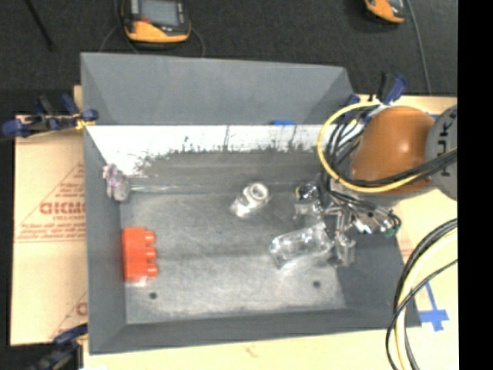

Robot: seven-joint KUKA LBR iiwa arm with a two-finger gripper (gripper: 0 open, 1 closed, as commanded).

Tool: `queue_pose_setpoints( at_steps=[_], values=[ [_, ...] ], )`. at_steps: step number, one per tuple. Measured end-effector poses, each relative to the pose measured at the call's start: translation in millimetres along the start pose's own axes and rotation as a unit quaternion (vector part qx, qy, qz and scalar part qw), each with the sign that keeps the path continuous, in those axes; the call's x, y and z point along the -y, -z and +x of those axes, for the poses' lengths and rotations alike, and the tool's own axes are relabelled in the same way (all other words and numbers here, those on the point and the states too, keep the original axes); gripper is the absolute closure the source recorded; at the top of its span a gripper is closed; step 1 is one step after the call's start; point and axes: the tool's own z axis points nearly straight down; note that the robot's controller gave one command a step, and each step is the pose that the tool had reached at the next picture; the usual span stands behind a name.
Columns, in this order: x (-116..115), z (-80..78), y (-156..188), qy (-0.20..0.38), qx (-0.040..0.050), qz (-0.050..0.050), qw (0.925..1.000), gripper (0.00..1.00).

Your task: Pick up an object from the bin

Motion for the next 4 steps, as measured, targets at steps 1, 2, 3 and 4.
queue_pose_setpoints(
  at_steps=[1,2,3,4],
  values=[
    [9,-2.4,-29,0.069,0.0003,0.001,0.9976,0.0],
    [11,-4.0,-26,0.067,0.0016,0.002,0.9978,0.0],
    [11,-4.1,-26,0.066,0.0017,0.001,0.9978,1.0],
    [13,-4.6,0,0.062,-0.0005,0.0,0.998,1.0]
  ],
)
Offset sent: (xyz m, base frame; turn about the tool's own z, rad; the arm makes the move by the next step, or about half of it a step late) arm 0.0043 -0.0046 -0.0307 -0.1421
